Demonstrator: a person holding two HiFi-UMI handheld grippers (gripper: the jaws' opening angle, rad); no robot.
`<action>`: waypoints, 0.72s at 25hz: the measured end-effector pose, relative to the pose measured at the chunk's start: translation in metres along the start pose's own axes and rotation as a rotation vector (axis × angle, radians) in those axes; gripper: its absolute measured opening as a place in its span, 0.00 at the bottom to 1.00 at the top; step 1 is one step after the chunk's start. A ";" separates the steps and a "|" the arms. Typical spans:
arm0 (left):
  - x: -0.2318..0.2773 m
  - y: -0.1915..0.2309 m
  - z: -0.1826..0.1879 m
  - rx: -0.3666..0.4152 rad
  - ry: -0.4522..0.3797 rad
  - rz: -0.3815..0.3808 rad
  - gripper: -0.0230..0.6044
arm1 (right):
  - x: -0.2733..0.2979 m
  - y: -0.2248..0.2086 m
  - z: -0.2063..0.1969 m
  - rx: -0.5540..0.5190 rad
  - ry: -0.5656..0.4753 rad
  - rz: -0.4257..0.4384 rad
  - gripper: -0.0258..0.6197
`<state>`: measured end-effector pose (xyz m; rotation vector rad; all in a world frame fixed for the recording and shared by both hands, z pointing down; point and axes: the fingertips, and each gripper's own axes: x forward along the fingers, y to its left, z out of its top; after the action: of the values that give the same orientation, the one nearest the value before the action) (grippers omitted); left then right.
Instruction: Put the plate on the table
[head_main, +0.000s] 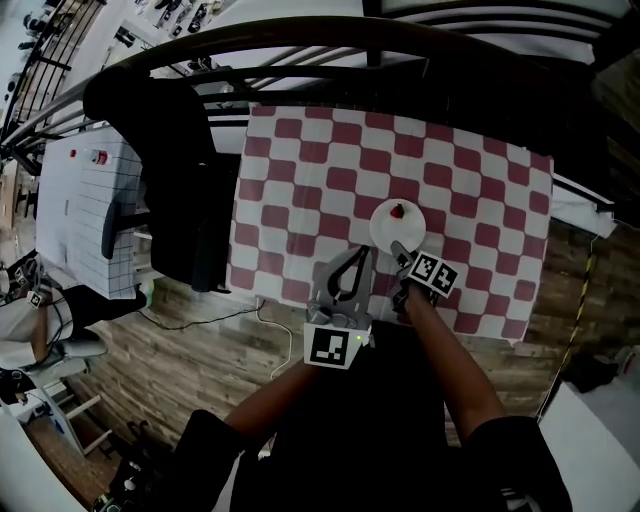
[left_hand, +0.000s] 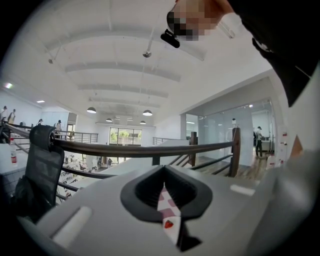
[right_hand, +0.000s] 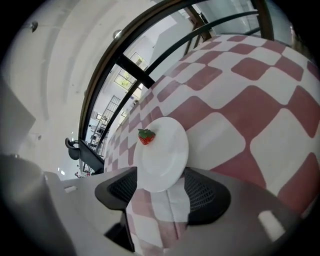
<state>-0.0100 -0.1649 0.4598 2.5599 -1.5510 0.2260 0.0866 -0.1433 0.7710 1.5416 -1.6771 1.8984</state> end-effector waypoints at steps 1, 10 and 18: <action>-0.002 0.000 0.000 -0.008 0.001 0.001 0.05 | -0.004 -0.002 -0.002 -0.016 -0.002 -0.002 0.50; -0.021 -0.002 0.004 -0.045 -0.015 -0.018 0.05 | -0.039 0.008 -0.014 -0.147 -0.033 0.038 0.50; -0.043 -0.001 0.011 -0.087 -0.036 -0.029 0.05 | -0.092 0.061 -0.020 -0.313 -0.108 0.104 0.48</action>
<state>-0.0279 -0.1296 0.4403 2.5308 -1.4999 0.1076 0.0744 -0.1050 0.6662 1.4796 -2.0220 1.5252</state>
